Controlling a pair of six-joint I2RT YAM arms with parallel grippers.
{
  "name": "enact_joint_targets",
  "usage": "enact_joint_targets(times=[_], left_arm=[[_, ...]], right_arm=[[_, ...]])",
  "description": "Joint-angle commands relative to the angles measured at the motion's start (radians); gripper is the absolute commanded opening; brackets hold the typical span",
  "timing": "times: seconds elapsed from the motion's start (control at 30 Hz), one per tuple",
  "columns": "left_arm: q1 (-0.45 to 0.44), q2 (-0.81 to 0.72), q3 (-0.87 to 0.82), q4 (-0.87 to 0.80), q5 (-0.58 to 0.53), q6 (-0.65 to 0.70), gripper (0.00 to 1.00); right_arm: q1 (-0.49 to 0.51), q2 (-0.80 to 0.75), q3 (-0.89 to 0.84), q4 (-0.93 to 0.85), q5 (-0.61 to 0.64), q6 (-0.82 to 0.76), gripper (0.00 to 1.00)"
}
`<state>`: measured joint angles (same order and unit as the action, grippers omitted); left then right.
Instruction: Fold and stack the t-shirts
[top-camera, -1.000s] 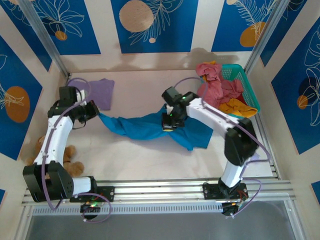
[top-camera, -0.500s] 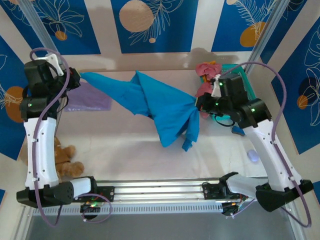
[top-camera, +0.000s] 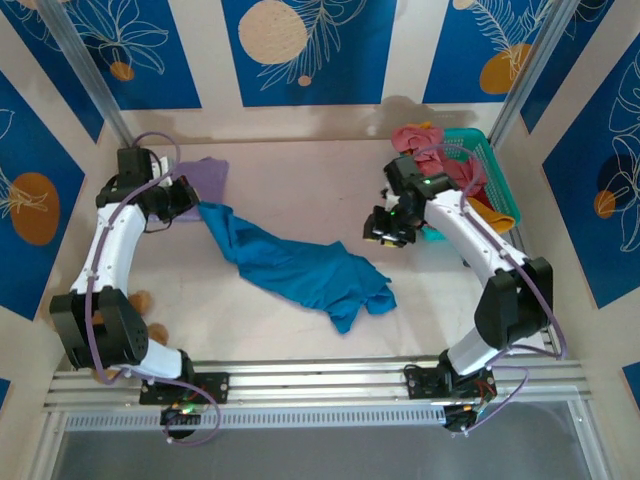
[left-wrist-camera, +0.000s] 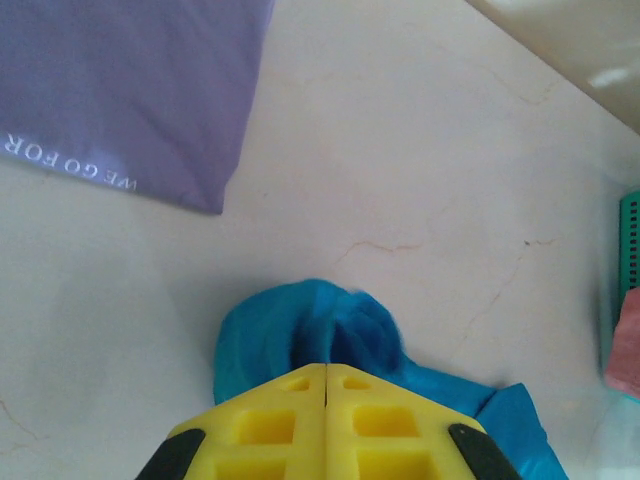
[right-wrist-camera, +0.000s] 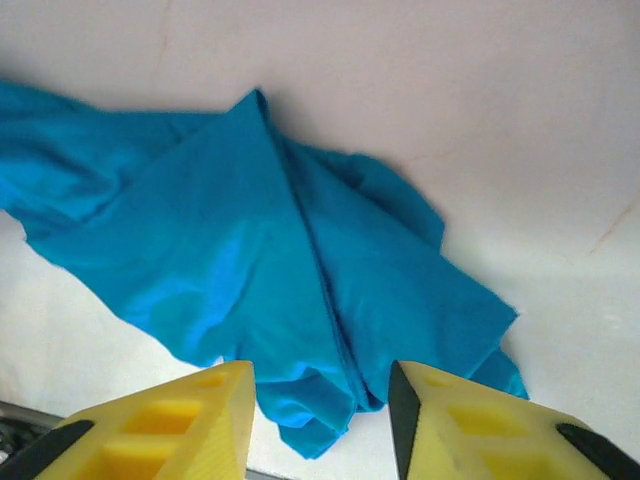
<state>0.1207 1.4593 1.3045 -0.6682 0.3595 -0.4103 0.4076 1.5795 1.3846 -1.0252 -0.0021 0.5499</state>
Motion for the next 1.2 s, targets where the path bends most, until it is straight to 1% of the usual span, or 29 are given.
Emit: enact_joint_targets(times=[0.0, 0.17, 0.27, 0.33, 0.43, 0.7, 0.87, 0.97, 1.03, 1.17], left_arm=[[0.011, -0.043, -0.004, 0.053, 0.032, 0.005, 0.00], [0.011, -0.045, -0.022, 0.053, 0.029, 0.015, 0.00], [0.011, -0.049, -0.033, 0.053, 0.030, 0.018, 0.00], [0.011, -0.052, -0.040, 0.053, 0.030, 0.020, 0.00], [0.011, -0.059, -0.046, 0.050, 0.030, 0.024, 0.00], [0.011, -0.067, -0.081, 0.074, 0.041, 0.010, 0.00], [0.010, -0.062, -0.087, 0.077, 0.042, 0.013, 0.00], [0.011, -0.057, -0.090, 0.079, 0.047, 0.014, 0.00], [0.010, -0.057, -0.092, 0.080, 0.047, 0.015, 0.00], [0.011, -0.063, -0.087, 0.072, 0.042, 0.020, 0.00]], right_arm=[[0.117, 0.034, 0.038, -0.039, -0.013, -0.006, 0.44], [0.258, 0.137, -0.001, 0.016, 0.004, 0.059, 0.45], [0.286, 0.227, 0.065, -0.010, 0.090, 0.057, 0.45], [0.278, 0.273, 0.114, -0.016, 0.142, 0.032, 0.45], [0.233, 0.343, 0.186, -0.012, 0.144, -0.003, 0.45], [0.120, 0.477, 0.307, 0.030, 0.037, -0.046, 0.45], [0.096, 0.545, 0.337, 0.043, -0.021, -0.053, 0.42], [0.092, 0.575, 0.348, 0.050, -0.052, -0.053, 0.39], [0.091, 0.590, 0.357, 0.050, -0.057, -0.053, 0.34], [0.098, 0.568, 0.374, 0.034, -0.034, -0.059, 0.09]])
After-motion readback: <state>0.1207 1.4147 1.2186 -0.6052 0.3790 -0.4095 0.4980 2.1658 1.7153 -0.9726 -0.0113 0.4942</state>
